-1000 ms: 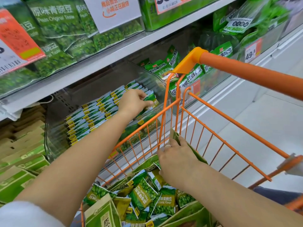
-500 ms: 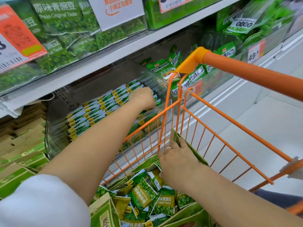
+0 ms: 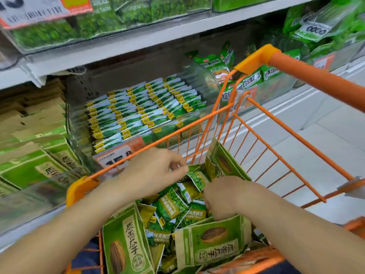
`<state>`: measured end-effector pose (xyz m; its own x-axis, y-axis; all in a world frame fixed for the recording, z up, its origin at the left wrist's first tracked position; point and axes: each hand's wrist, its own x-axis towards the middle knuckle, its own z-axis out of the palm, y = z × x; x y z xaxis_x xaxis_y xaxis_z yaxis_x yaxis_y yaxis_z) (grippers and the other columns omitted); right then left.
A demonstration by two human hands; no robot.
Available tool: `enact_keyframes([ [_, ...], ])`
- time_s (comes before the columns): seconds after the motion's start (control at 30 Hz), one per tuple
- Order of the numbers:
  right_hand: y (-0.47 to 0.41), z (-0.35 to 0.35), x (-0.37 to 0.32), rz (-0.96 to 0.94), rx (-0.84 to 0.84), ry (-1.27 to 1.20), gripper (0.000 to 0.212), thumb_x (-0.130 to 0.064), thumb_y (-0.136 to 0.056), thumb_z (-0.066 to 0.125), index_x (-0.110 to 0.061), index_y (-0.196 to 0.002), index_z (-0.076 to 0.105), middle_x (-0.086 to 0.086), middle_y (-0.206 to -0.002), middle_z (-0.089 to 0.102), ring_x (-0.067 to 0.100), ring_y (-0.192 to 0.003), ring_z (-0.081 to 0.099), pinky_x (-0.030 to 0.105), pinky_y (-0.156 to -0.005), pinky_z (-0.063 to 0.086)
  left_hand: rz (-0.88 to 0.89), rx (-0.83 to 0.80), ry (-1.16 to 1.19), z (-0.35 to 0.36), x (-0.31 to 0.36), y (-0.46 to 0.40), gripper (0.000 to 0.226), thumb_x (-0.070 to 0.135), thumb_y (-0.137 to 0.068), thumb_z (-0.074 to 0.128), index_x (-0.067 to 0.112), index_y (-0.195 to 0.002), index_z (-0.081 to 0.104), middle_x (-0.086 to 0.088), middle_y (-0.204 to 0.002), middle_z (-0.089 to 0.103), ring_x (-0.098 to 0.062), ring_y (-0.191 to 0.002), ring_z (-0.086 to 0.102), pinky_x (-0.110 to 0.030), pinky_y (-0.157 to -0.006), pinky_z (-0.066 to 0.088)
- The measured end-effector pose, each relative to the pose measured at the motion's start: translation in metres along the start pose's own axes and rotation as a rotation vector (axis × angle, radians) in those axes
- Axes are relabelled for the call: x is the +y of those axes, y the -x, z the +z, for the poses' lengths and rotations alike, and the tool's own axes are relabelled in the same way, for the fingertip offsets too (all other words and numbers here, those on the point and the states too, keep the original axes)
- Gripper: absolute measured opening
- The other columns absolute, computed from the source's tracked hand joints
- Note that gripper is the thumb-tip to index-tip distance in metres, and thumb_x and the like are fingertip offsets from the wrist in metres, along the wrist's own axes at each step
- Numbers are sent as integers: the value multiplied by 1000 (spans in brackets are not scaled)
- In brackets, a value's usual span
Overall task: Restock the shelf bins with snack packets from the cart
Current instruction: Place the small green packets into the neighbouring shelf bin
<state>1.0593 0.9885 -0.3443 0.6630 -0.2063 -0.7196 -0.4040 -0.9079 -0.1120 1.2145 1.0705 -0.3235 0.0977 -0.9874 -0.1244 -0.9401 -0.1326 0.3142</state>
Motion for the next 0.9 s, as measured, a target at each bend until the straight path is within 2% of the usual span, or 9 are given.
enact_keyframes([
  [0.13, -3, -2, 0, -109, -135, -259, 31, -12, -85, 63, -14, -115, 69, 0, -113, 68, 11, -92, 58, 28, -83, 50, 106, -624, 111, 23, -11, 24, 19, 32, -93, 61, 29, -107, 73, 17, -88, 71, -2, -80, 64, -30, -79, 52],
  [0.23, 0, -5, -5, -155, -387, -485, 33, -25, -90, 65, -14, -122, 65, 5, -116, 68, 13, -99, 63, 28, -85, 53, 166, -812, 168, 26, -11, 27, 21, 23, -93, 61, 26, -110, 73, 29, -73, 62, 9, -70, 58, -14, -71, 47],
  [0.3, -2, 1, -9, -113, -486, -522, 39, -35, -94, 58, -10, -124, 61, 10, -121, 66, 19, -104, 65, 30, -87, 53, 167, -774, 95, 34, -15, 26, 21, 24, -94, 60, 23, -111, 72, 23, -81, 65, 11, -65, 55, -8, -63, 41],
  [0.43, -9, 12, -25, -51, -272, -490, 37, -44, -90, 62, -13, -110, 64, 11, -107, 70, 11, -73, 66, 24, -70, 55, 74, -639, -20, 40, -35, 26, 22, 32, -95, 56, 15, -91, 69, 2, -81, 62, -17, -72, 54, -28, -62, 40],
  [0.57, 4, -2, -37, -112, -539, -344, 53, -50, -88, 60, -22, -133, 52, -4, -129, 55, 14, -115, 54, 29, -98, 47, 16, -507, 52, 34, -44, 22, 33, 38, -97, 52, 11, -100, 70, -6, -91, 69, -18, -70, 54, -29, -59, 39],
  [0.67, 13, -4, -42, -134, -522, -216, 57, -52, -89, 58, -28, -139, 47, -10, -141, 46, 8, -118, 45, 15, -86, 37, 14, -496, 2, 35, -49, 24, 34, 41, -97, 51, 13, -104, 69, -8, -98, 69, -20, -78, 60, -33, -67, 45],
  [0.73, 13, 4, -43, -141, -418, -262, 49, -50, -91, 56, -26, -134, 54, -9, -130, 55, 3, -104, 48, 10, -76, 36, 11, -477, -16, 34, -49, 25, 31, 40, -98, 50, 17, -108, 68, -3, -99, 69, -18, -84, 61, -34, -72, 48],
  [0.83, 6, 16, -38, -211, 45, -57, 27, -34, -100, 44, -17, -109, 64, -7, -84, 65, 7, -72, 57, 25, -69, 45, 14, -358, 19, 26, -43, 25, 30, 38, -99, 49, 20, -118, 65, 2, -108, 66, -14, -88, 57, -27, -72, 44],
  [0.9, -3, 20, -31, -164, 211, 50, 22, -26, -101, 40, -20, -104, 61, -6, -81, 64, 13, -72, 57, 31, -72, 47, 18, -302, 91, 21, -43, 25, 33, 40, -98, 50, 22, -122, 63, 1, -113, 64, -12, -89, 54, -25, -74, 41],
])
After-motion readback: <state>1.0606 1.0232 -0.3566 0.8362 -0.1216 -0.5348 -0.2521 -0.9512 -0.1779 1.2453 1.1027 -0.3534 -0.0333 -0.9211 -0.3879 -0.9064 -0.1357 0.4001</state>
